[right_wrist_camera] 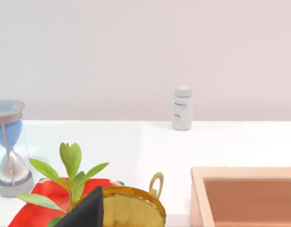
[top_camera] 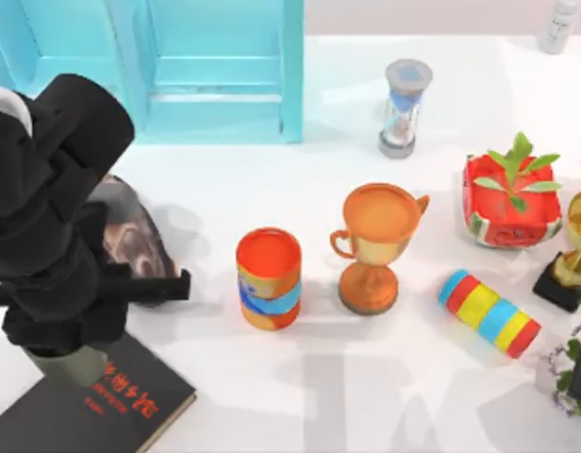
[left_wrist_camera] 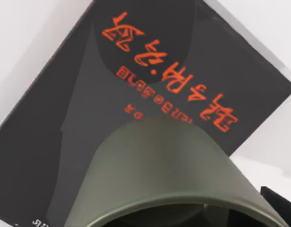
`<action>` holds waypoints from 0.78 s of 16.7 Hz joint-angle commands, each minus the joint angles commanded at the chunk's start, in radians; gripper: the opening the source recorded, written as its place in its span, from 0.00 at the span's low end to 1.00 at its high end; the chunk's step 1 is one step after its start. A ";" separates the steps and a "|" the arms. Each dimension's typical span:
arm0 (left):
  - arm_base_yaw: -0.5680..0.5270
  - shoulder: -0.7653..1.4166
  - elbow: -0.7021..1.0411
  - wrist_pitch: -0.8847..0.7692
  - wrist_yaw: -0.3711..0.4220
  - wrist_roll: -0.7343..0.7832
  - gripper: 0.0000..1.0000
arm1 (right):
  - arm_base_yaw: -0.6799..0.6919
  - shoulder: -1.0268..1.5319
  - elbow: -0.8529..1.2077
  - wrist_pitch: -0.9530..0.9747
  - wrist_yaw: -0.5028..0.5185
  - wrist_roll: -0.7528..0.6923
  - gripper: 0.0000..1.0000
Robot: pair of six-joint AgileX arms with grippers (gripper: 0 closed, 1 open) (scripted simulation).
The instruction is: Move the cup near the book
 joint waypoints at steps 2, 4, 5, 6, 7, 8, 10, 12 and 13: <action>0.004 0.004 0.003 0.000 0.002 0.002 0.00 | 0.000 0.000 0.000 0.000 0.000 0.000 1.00; 0.008 0.007 -0.010 0.015 0.002 0.006 0.00 | 0.000 0.000 0.000 0.000 0.000 0.000 1.00; 0.010 0.012 -0.028 0.037 0.002 0.008 0.00 | 0.000 0.000 0.000 0.000 0.000 0.000 1.00; 0.012 0.019 -0.054 0.068 0.003 0.011 0.00 | 0.000 0.000 0.000 0.000 0.000 0.000 1.00; 0.014 0.024 -0.079 0.100 0.002 0.013 0.00 | 0.000 0.000 0.000 0.000 0.000 0.000 1.00; 0.016 0.029 -0.096 0.124 0.002 0.016 0.00 | 0.000 0.000 0.000 0.000 0.000 0.000 1.00; 0.021 0.040 -0.130 0.175 0.003 0.021 0.00 | 0.000 0.000 0.000 0.000 0.000 0.000 1.00; 0.025 0.051 -0.183 0.241 0.002 0.026 0.00 | 0.000 0.000 0.000 0.000 0.000 0.000 1.00; 0.027 0.059 -0.201 0.262 0.002 0.028 0.00 | 0.000 0.000 0.000 0.000 0.000 0.000 1.00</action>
